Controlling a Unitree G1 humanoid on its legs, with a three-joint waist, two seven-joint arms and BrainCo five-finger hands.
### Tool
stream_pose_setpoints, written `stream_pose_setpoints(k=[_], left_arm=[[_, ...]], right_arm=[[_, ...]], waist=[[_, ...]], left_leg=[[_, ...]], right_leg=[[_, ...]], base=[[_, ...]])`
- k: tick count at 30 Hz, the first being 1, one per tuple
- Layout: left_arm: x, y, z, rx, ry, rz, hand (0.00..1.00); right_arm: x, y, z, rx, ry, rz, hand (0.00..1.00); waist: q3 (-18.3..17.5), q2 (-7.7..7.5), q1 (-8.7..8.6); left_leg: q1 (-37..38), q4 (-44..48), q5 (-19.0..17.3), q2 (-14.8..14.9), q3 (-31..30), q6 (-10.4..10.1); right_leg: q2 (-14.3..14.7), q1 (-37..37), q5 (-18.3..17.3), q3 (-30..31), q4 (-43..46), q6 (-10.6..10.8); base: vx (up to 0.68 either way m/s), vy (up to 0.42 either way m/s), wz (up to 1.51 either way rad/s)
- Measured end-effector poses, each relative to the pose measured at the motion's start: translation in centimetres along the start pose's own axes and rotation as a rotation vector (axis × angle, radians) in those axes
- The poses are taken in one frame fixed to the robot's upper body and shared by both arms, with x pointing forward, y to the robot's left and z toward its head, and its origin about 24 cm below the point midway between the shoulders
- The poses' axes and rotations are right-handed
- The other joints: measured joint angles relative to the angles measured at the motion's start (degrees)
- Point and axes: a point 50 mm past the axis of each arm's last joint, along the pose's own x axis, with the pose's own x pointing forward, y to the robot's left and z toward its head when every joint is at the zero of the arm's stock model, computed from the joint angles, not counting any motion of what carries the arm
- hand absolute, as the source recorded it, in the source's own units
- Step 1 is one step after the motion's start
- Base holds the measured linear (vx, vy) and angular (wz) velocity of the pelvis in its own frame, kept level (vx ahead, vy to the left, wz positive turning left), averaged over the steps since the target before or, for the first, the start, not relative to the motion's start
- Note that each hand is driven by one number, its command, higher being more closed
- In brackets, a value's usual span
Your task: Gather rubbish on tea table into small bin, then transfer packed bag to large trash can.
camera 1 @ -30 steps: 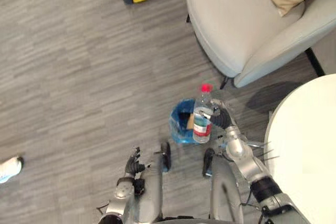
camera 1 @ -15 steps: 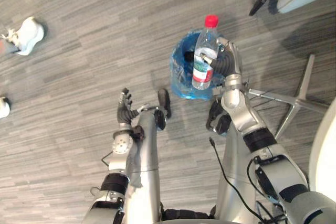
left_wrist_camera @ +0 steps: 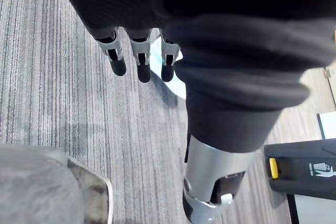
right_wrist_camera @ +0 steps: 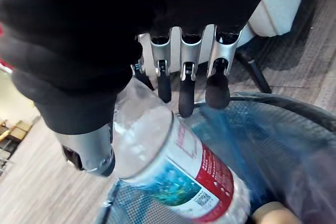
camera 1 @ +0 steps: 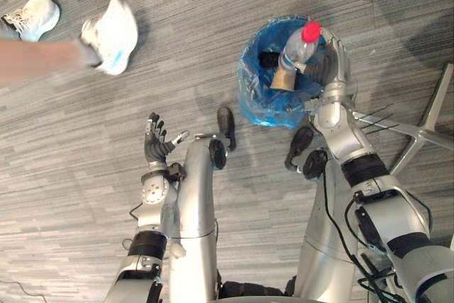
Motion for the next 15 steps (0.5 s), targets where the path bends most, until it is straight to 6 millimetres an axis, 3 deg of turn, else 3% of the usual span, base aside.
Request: stream_pose_setpoints(k=[7, 15], left_arm=[[0.0, 0.1, -0.2, 0.006, 0.009, 0.001, 0.00], [-0.4, 0.5, -1.7, 0.023, 0.075, 0.024, 0.00]], right_arm=[[-2.4, 0.9, 2.4, 0.052, -0.122, 0.013, 0.00], [-6.6, 5.7, 2.4, -0.035, -0.171, 0.221, 0.00]], waist=[[0.14, -0.29, -0.42], [0.29, -1.30, -1.68]], left_leg=[[1.16, -1.78, 0.93, -0.08, -1.16, -0.66], [6.25, -7.48, 2.57, -0.64, -0.66, -1.62]], right_leg=[[0.08, 2.13, 0.17, -1.60, -1.83, -0.27], [0.16, 6.52, 0.81, -2.18, -6.15, -0.50]], base=[[0.00, 0.006, 0.02], [0.00, -0.001, 0.02]])
